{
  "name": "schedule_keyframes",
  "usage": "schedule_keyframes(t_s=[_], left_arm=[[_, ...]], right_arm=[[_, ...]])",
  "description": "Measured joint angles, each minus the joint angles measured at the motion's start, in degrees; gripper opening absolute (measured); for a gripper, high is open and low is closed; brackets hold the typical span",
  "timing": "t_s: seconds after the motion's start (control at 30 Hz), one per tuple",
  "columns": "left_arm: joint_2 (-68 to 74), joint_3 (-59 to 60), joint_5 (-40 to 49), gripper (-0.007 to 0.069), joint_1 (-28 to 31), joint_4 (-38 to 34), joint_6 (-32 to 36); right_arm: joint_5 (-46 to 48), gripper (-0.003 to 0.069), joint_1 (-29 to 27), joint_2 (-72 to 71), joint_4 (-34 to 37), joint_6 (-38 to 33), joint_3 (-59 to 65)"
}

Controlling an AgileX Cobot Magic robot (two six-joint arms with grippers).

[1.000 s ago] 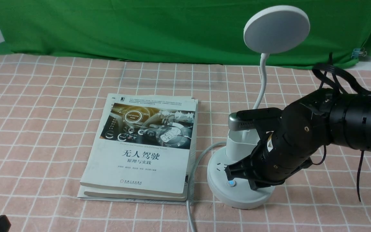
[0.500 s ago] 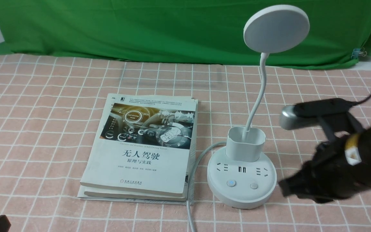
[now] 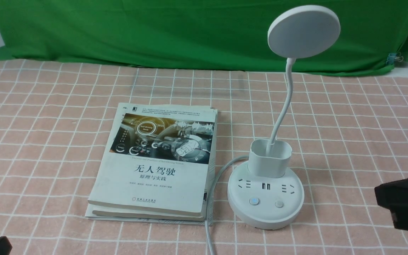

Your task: Turn off the table lamp on the pink coffee tablecloth by hand.

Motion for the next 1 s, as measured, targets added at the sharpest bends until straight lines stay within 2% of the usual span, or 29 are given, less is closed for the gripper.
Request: schedule_keyframes(t_s=[0.1, 0.17, 0.2, 0.33, 0.37, 0.4, 0.6, 0.73, 1.0], left_arm=[[0.0, 0.0, 0.0, 0.0006, 0.0, 0.0, 0.0], [0.0, 0.0, 0.0, 0.0006, 0.0, 0.1, 0.0], [0.0, 0.0, 0.0, 0.0006, 0.0, 0.3, 0.0], [0.0, 0.0, 0.0, 0.0006, 0.0, 0.4, 0.0], [0.0, 0.0, 0.0, 0.0006, 0.0, 0.4, 0.0], [0.0, 0.0, 0.0, 0.0006, 0.0, 0.5, 0.0], [0.0, 0.0, 0.0, 0.0006, 0.0, 0.5, 0.0], [0.0, 0.0, 0.0, 0.0006, 0.0, 0.5, 0.0], [0.0, 0.0, 0.0, 0.0006, 0.0, 0.5, 0.0]], right_arm=[[-1.2, 0.0039, -0.5, -2.5, -1.8, -0.1, 1.7], [-4.1, 0.0035, -3.4, -5.7, -2.4, -1.2, 5.3], [-8.9, 0.0035, -7.5, -9.4, -2.5, -4.0, 10.6], [-20.4, 0.0035, -17.4, -19.6, -2.4, -11.7, 24.4], [-21.1, 0.0035, -17.9, -21.0, -2.4, -12.0, 25.3], [-25.9, 0.0035, -22.7, -26.4, -2.4, -13.6, 31.9], [-30.5, 0.0035, -33.4, -43.0, -2.4, -14.9, 45.1], [-28.9, 0.0035, -35.1, -48.6, -2.4, -15.0, 47.9], [-27.9, 0.0035, -34.9, -49.7, -2.4, -15.4, 48.2]])
